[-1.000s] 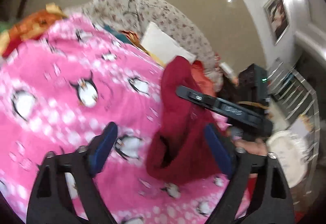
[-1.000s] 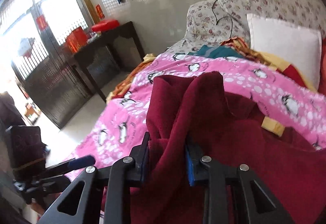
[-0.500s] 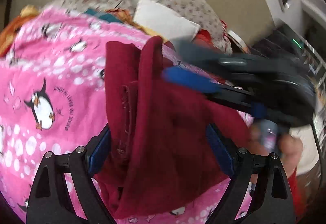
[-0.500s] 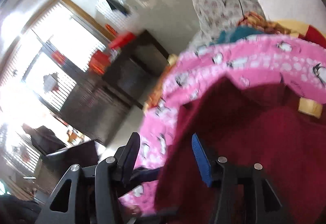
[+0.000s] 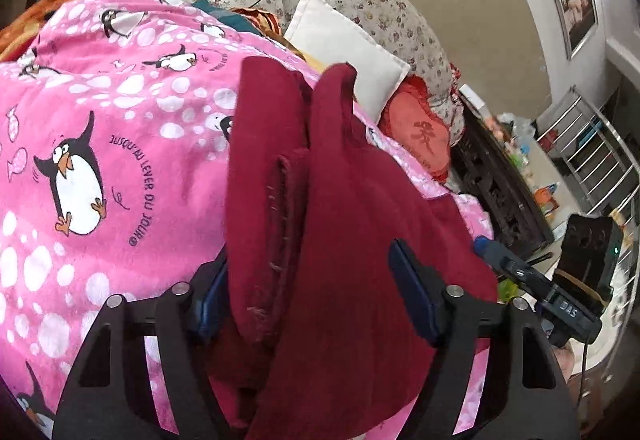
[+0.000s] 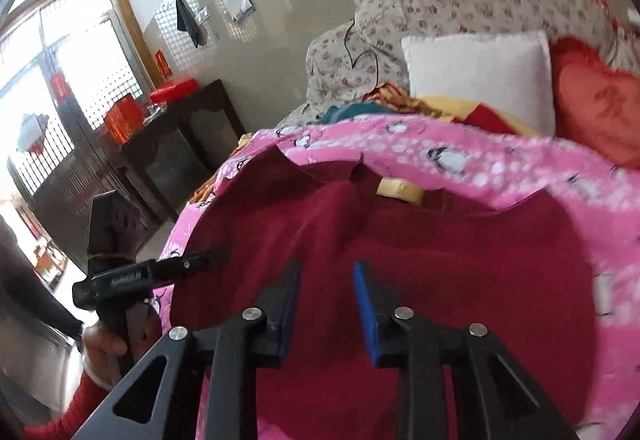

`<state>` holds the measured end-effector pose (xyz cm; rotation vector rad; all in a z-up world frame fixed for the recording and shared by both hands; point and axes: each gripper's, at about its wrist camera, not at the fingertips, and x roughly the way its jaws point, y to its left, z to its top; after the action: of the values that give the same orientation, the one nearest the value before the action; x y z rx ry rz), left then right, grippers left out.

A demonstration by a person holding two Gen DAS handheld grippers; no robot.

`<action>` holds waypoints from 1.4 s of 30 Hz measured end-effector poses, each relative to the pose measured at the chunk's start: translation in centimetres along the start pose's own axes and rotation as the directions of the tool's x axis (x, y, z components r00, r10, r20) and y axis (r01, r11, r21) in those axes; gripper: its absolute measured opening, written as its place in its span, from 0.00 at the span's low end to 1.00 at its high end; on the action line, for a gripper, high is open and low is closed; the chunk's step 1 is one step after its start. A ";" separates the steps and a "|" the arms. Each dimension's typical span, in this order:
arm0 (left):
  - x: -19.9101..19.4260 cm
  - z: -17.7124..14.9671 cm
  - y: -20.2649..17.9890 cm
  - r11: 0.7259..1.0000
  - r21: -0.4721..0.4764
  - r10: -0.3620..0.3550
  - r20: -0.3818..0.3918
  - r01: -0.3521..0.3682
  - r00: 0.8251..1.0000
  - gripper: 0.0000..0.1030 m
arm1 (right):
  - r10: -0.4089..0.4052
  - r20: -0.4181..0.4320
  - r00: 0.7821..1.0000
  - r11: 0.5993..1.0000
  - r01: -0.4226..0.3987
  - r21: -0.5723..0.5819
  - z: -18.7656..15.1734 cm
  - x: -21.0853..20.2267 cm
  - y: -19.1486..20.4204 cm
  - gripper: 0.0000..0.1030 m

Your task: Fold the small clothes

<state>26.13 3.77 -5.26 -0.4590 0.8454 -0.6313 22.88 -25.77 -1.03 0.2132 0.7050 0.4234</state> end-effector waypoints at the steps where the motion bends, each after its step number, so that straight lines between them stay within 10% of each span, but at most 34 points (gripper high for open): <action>1: 0.0 -0.2 -0.4 1.000 0.023 0.015 0.003 -0.015 1.000 0.69 | -0.050 -0.015 0.999 0.999 0.049 -0.024 -0.3 1.2 0.3 0.24; 3: 0.2 -0.5 -0.7 0.998 0.049 0.027 0.008 -0.027 1.000 0.69 | -0.200 -0.047 0.979 0.976 0.195 -0.096 -0.9 4.7 0.9 0.24; 10: 0.8 -0.5 -0.6 1.000 0.024 0.004 0.015 -0.004 1.000 0.82 | -0.233 0.108 0.966 0.970 0.239 -0.045 -0.1 2.4 0.4 0.24; 13: 1.0 -0.4 -0.6 1.000 -0.010 -0.010 0.029 0.010 1.000 0.86 | -0.321 0.038 0.946 0.938 0.323 -0.123 0.3 5.1 -0.4 0.25; 27: 1.3 -1.3 -1.8 0.994 0.091 0.062 0.031 -0.065 0.998 0.86 | -0.303 0.011 0.953 0.944 0.301 -0.137 0.0 4.6 -0.3 0.25; 36: 0.5 -0.7 -1.0 0.997 -0.019 0.075 0.002 -0.075 0.997 0.26 | -0.224 -0.070 0.972 0.969 0.214 -0.122 -0.6 6.9 -0.9 0.25; 42: -1.0 -0.5 -6.5 0.998 0.031 0.053 -0.043 -0.052 0.998 0.23 | -0.156 0.029 0.987 0.984 0.158 -0.081 0.8 2.7 -1.7 0.25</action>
<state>23.11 -0.29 -1.09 -0.3962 0.8856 -0.6061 25.76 -26.11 -2.57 0.0829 0.6757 0.2983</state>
